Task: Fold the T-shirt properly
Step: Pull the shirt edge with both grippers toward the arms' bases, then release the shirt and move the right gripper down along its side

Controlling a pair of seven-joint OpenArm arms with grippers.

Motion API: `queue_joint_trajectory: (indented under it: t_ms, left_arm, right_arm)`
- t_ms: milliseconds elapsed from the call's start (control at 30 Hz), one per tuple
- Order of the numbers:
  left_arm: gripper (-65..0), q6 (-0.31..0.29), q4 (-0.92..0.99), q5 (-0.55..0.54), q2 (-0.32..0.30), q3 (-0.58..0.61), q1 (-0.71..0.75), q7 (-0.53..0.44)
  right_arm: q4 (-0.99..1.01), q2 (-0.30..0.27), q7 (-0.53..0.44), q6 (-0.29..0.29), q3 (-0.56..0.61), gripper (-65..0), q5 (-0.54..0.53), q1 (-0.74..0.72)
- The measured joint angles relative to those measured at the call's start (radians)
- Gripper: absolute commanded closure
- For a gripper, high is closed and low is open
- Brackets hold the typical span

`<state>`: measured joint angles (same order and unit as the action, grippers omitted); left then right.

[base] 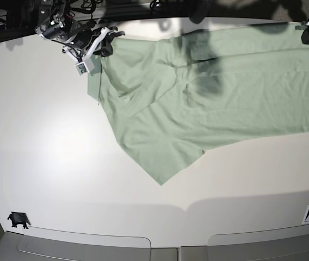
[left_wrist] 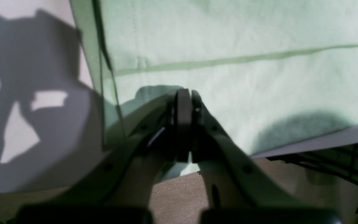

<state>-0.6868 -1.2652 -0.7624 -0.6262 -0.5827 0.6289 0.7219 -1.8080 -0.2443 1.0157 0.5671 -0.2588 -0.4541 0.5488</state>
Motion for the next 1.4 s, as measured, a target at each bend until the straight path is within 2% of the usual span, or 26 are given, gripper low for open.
queue_joint_trajectory:
  t_ms: [267, 400, 767, 1033, 1133, 1200, 1300, 1400]
  left_arm:
    - [0.0, -0.002, 0.002, 0.042, 0.001, 0.000, -0.006, -0.038]
    - [0.0, 0.063, 0.002, 0.118, 0.000, 0.000, -0.042, -0.068]
    - [0.0, 0.076, -0.006, 0.127, 0.000, 0.000, -0.058, -0.068]
    - [0.0, 0.107, -0.159, 0.192, 0.017, -0.028, -0.055, 0.000]
    - [0.0, 0.108, -0.244, 0.192, 0.016, -0.092, -0.051, -0.003]
    - [0.0, 0.108, -0.295, 0.191, 0.013, -0.135, -0.054, -0.023]
    - [-9.8, 0.107, -0.339, 0.151, 0.014, -0.193, -0.053, -0.105]
    - [-16.1, 0.108, -0.354, 0.072, 0.013, -0.244, -0.053, -0.172]
  right_arm:
    - [-0.001, 0.001, 0.045, -0.017, -0.047, 0.0, -0.015, 0.000]
    - [0.000, 0.000, 0.055, -0.017, -0.113, 0.0, -0.019, 0.000]
    - [0.001, 0.000, 0.083, -0.026, -0.149, 0.0, -0.174, 0.003]
    - [-0.121, 0.001, 0.090, -0.029, -0.149, 0.0, -0.183, 0.003]
    - [-0.189, 0.000, 0.070, -0.029, -0.149, 0.0, -0.183, -0.001]
    - [-0.223, 0.001, 0.018, -0.029, -0.149, 0.0, -0.185, -0.014]
    - [-0.240, 0.001, -0.085, -0.028, -0.148, 0.0, -0.180, -0.057]
    - [-0.241, 0.032, -0.166, -0.029, -0.151, 0.0, -0.064, -0.151]
